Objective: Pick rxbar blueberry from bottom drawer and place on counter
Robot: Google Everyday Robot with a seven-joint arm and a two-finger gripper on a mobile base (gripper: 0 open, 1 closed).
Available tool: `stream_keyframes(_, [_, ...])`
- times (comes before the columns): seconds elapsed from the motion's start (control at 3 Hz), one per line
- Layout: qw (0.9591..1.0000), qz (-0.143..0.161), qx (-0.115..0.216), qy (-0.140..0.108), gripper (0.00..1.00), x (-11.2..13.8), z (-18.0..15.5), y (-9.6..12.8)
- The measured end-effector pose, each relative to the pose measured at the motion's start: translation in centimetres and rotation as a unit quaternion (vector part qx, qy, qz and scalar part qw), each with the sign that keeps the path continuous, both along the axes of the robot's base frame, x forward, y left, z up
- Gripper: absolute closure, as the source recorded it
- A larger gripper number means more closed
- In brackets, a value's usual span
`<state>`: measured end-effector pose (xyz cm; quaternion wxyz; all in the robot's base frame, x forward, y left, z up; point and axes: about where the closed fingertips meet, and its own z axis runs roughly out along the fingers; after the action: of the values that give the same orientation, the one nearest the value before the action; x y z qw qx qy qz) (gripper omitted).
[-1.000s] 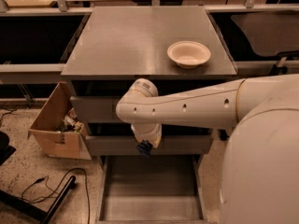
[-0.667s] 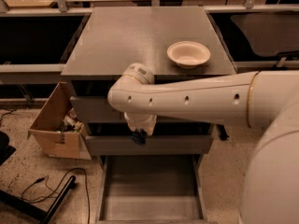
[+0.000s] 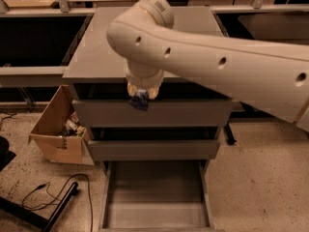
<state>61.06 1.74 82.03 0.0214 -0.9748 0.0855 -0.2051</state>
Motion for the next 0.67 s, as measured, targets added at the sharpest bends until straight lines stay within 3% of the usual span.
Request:
stream_keyframes(0.33, [0.9986,0.019,0.026,-0.041,1.0,1.7,7.4,-0.1])
stream_keyframes(0.67, [0.9942,0.032,0.063,-0.08,1.0,5.0,11.9,-0.5])
